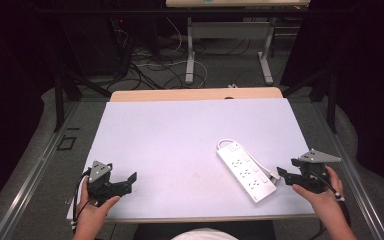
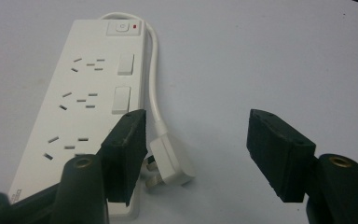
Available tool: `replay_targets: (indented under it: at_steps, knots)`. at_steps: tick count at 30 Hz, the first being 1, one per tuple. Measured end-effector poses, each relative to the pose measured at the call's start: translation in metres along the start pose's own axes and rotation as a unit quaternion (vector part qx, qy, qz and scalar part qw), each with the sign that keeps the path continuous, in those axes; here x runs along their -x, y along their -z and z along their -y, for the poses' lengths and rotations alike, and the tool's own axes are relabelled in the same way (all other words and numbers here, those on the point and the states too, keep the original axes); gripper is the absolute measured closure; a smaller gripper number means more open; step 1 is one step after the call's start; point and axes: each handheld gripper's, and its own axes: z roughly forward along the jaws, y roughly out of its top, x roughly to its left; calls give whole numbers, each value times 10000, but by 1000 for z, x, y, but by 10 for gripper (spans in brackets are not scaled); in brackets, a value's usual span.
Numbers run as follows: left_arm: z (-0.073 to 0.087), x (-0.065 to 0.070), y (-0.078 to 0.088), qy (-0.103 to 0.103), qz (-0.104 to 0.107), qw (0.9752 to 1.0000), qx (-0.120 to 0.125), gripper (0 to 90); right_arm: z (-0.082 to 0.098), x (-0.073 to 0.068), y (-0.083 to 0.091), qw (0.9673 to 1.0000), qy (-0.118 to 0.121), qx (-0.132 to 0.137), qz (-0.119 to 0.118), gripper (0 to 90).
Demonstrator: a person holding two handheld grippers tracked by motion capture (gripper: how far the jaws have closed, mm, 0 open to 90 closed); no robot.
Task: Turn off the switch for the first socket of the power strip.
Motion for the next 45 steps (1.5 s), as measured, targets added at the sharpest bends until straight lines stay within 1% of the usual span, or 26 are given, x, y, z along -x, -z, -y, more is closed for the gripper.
replay_targets:
  at_steps: [1,4,5,6,7,8,9,11,14,16,19,24,31,34,38,39,41,42,45]
  knots:
    - [0,0,0,3,2,10000,3,39,-3,-1,-1,10000,-10,-61,-50,380]
    - [0,0,0,-1,3,10000,-3,40,-6,-1,-1,9999,14,-138,-54,380]
    - [0,0,0,-3,2,10000,-6,40,-9,-2,-2,9998,24,-195,-40,380]
    - [0,0,0,1,4,10000,-10,40,-9,-3,-3,9998,29,-187,4,381]
    - [0,0,0,-2,6,10000,-11,41,-11,-3,-3,9996,41,-264,-30,386]
    - [0,0,0,-4,5,10000,-12,41,-11,-3,-3,9996,41,-264,-30,386]
    - [0,0,0,0,9,10000,-13,41,-13,-4,-4,9994,-54,-342,-6,397]
    - [0,1,0,4,7,10000,-14,41,-14,-4,-4,9993,-43,-359,-22,405]
    - [0,0,0,-17,5,10000,-27,42,-19,-6,-5,9987,-152,-477,-13,428]
    - [0,0,0,-18,2,10000,-28,42,-20,-6,-5,9986,-140,-512,-49,431]
    - [0,1,-1,5,-1,10000,-8,42,-24,-7,-6,9981,-158,-600,-6,442]
    - [1,0,0,-19,-4,10000,-29,44,-32,-7,-9,9970,-154,-751,-65,457]
    - [1,0,-1,6,-10,10000,-9,46,-40,-6,-12,9958,-183,-887,-97,471]
    - [1,0,-1,4,-10,10000,-8,46,-45,-6,-14,9953,-125,-953,-102,481]
    - [1,0,-1,-20,-11,10000,-32,47,-49,-6,-16,9952,-81,-971,-84,483]
    - [1,0,-1,-19,-11,10000,-33,48,-51,-7,-18,9947,-104,-1017,-128,488]
    - [1,0,-1,-21,-11,10000,-34,48,-52,-7,-18,9947,-96,-1019,-109,489]
    - [1,0,-1,-19,-10,10000,-33,48,-53,-7,-19,9944,-112,-1046,-139,494]
    - [1,0,0,-26,-14,10000,-36,49,-55,-7,-22,9939,-52,-1083,-182,502]
